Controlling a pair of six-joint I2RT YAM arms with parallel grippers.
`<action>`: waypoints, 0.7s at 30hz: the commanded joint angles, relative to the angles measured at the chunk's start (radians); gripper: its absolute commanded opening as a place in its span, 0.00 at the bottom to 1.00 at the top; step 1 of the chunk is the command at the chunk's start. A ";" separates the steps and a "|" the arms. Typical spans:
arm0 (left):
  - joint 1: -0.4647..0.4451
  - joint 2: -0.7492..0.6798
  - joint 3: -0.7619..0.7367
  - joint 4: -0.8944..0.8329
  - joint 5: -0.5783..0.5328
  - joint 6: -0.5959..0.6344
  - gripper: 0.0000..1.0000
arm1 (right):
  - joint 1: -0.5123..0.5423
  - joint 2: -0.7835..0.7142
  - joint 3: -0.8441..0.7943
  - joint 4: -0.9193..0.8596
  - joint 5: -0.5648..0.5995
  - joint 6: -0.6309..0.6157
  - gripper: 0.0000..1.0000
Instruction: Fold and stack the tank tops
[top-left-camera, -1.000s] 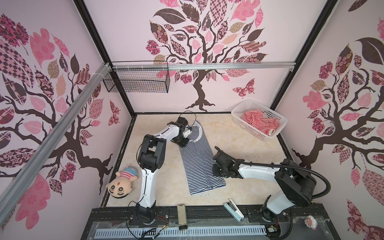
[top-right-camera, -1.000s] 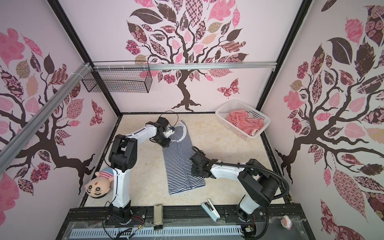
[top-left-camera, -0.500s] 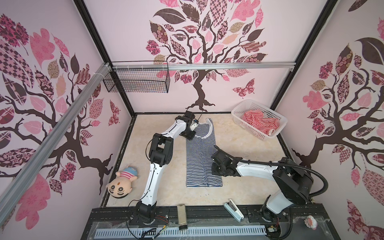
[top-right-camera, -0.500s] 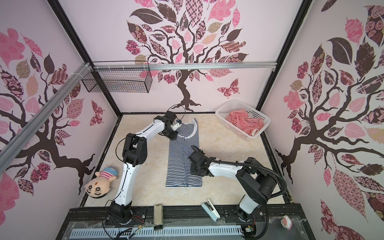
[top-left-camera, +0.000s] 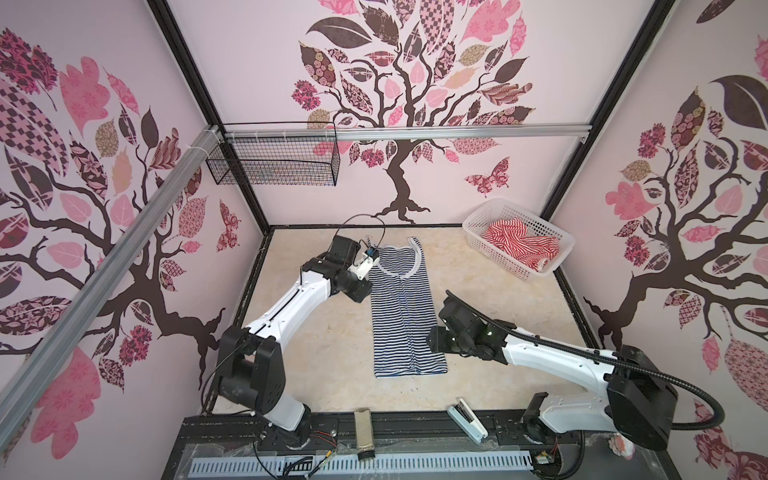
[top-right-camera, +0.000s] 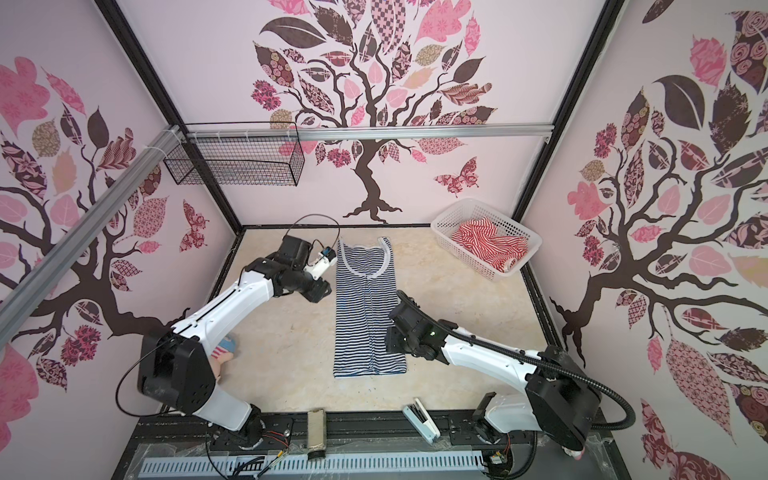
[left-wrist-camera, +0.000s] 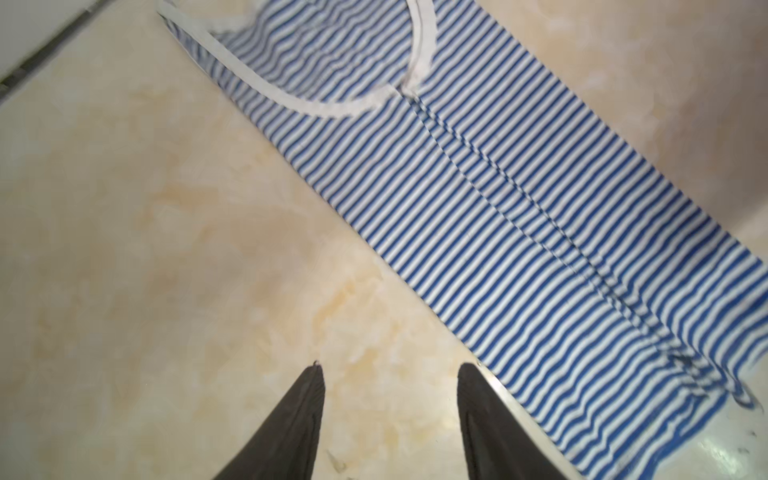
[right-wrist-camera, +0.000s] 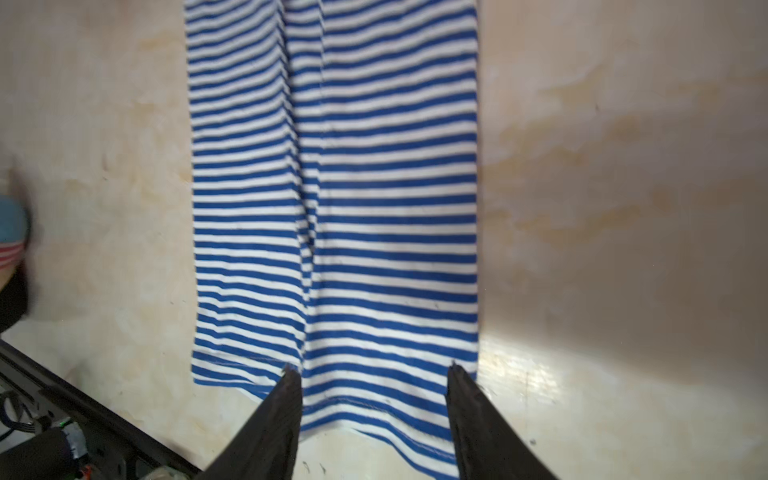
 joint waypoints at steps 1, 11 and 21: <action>-0.012 -0.108 -0.205 0.054 -0.005 0.087 0.57 | 0.007 -0.056 -0.084 -0.001 -0.053 0.063 0.59; -0.209 -0.490 -0.554 0.141 -0.073 0.085 0.62 | 0.007 -0.084 -0.229 0.117 -0.149 0.156 0.52; -0.382 -0.400 -0.596 0.195 -0.159 0.063 0.65 | 0.007 -0.090 -0.251 0.129 -0.150 0.171 0.21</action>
